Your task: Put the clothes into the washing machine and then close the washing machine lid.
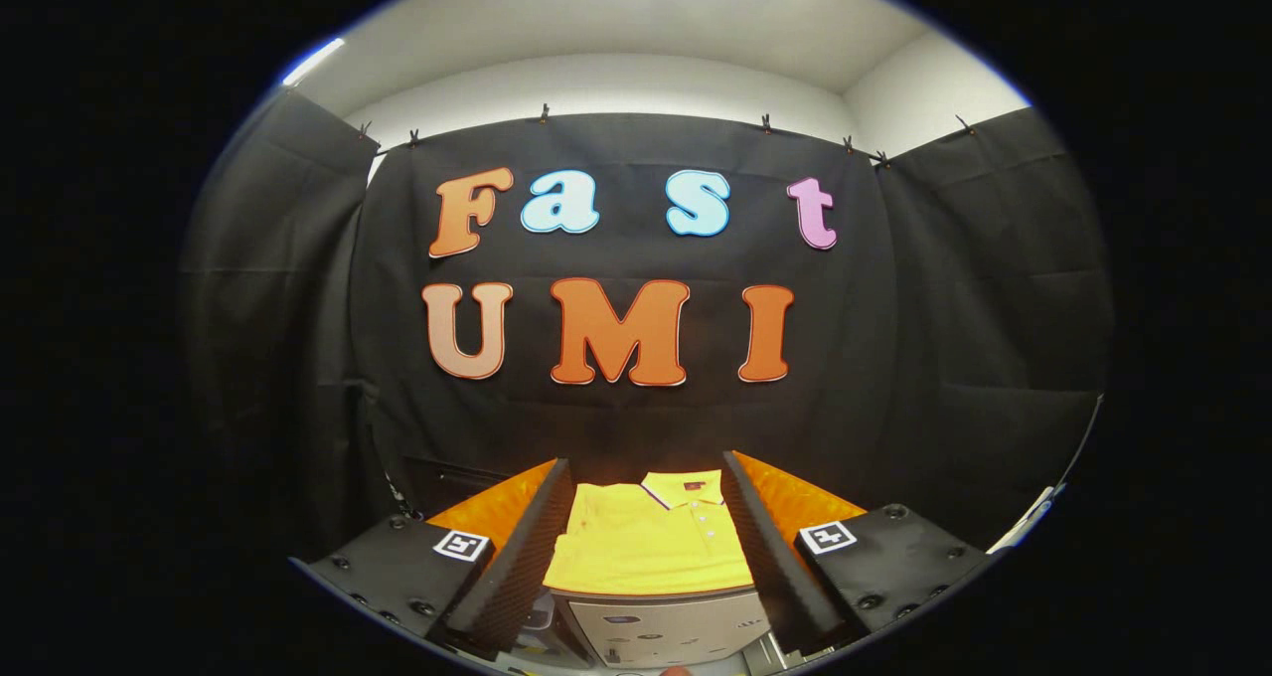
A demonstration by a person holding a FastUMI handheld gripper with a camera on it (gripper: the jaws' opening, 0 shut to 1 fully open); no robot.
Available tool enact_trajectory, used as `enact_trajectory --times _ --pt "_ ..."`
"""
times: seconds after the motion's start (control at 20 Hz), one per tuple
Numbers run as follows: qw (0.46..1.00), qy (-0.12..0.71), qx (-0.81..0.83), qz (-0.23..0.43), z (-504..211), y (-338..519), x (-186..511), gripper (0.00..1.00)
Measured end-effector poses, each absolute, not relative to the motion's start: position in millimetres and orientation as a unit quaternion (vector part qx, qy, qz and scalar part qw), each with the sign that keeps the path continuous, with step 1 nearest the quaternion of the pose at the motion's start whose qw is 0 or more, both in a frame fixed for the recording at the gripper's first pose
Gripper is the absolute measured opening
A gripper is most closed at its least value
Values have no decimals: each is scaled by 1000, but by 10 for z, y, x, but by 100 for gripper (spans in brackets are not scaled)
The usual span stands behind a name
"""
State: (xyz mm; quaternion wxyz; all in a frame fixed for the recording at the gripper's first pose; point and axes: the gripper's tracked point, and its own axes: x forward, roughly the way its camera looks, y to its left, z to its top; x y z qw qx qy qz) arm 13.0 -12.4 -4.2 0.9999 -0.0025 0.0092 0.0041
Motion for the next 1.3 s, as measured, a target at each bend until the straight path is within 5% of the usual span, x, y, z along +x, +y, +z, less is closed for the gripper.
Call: enact_trajectory --times 1.3 --pt "967 255 9 19 -1861 -1184 2622 98"
